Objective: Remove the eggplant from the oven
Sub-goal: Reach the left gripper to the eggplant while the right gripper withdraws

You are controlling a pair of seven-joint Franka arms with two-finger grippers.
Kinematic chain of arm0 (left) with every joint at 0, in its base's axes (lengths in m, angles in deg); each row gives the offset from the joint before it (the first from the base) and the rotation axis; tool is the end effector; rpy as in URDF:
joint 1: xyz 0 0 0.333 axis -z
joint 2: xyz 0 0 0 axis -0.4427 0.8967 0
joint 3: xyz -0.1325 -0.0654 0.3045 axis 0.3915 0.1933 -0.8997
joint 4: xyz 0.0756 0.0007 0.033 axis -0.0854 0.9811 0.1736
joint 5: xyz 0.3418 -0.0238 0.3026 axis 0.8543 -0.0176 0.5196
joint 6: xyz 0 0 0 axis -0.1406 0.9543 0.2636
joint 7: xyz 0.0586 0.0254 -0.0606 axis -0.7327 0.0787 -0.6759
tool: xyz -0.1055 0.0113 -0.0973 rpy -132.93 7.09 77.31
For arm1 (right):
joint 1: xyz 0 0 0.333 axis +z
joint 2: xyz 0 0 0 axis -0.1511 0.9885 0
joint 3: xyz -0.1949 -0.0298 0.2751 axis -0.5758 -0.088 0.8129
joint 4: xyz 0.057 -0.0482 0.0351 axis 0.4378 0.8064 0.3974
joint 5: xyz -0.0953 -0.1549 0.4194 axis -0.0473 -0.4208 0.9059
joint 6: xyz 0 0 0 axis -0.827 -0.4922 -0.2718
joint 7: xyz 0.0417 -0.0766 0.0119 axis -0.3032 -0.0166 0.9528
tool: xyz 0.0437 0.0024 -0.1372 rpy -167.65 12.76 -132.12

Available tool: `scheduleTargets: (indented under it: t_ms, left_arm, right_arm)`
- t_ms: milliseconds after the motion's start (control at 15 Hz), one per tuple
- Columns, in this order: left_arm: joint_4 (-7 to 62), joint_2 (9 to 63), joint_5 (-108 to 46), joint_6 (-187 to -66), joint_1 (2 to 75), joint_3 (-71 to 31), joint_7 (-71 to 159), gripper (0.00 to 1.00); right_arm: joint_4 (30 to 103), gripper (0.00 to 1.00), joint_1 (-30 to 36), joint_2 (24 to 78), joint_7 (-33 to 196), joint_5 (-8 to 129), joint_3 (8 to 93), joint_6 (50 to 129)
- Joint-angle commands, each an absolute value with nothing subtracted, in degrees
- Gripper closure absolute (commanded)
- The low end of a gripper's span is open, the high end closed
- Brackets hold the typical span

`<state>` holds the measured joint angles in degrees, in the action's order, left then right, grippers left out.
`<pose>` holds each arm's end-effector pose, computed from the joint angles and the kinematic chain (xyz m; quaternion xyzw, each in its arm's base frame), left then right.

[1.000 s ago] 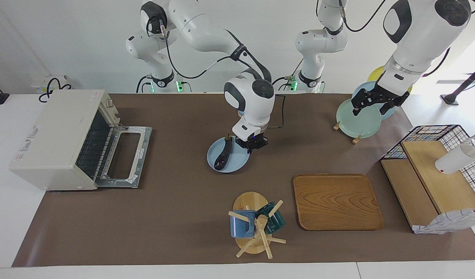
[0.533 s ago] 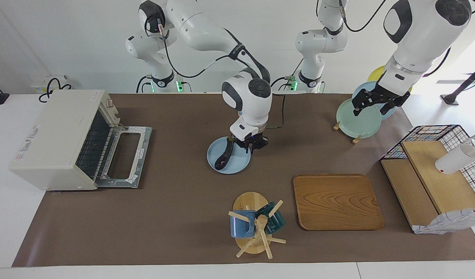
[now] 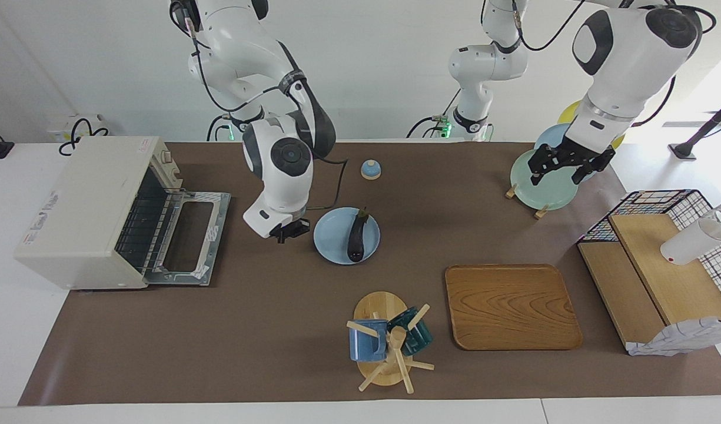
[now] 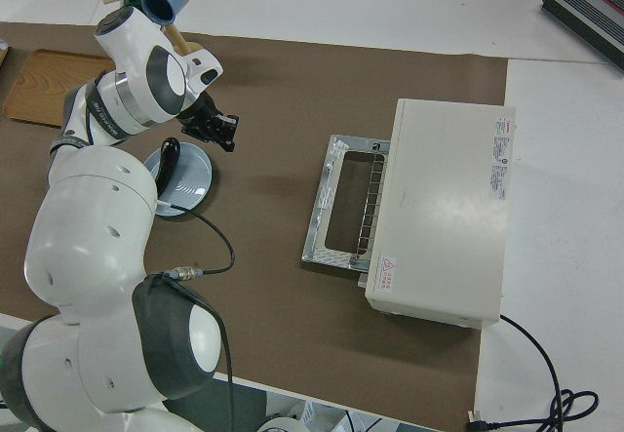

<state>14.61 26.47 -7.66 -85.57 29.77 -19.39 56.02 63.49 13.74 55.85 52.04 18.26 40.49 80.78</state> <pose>0.6249 -0.0858 0.5511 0.9993 -0.0347 -0.0002 0.0126 0.6474 0.2127 0.3081 0.9891 0.0322 -0.0619 0.1297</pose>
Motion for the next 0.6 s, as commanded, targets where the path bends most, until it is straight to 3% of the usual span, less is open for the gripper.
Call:
scheduleTargets:
  t_ms: [0, 200, 533]
  left_arm:
    - [18.8, 25.5, -8.8, -90.7, 35.0, -19.7, 51.9, 0.0]
    - [19.0, 29.1, -9.3, -95.4, 42.4, -19.7, 43.3, 0.0]
    - [19.2, 38.3, -10.3, -110.0, 54.4, -19.7, 27.9, 0.0]
  right_arm:
    - [74.4, 0.95, 9.8, 50.9, 53.5, 13.6, 41.4, 86.2]
    - [79.5, 0.95, 3.6, 50.2, 57.4, 12.9, 41.4, 91.7]
    - [84.1, 0.94, 0.5, 49.2, 58.6, 12.7, 41.4, 96.7]
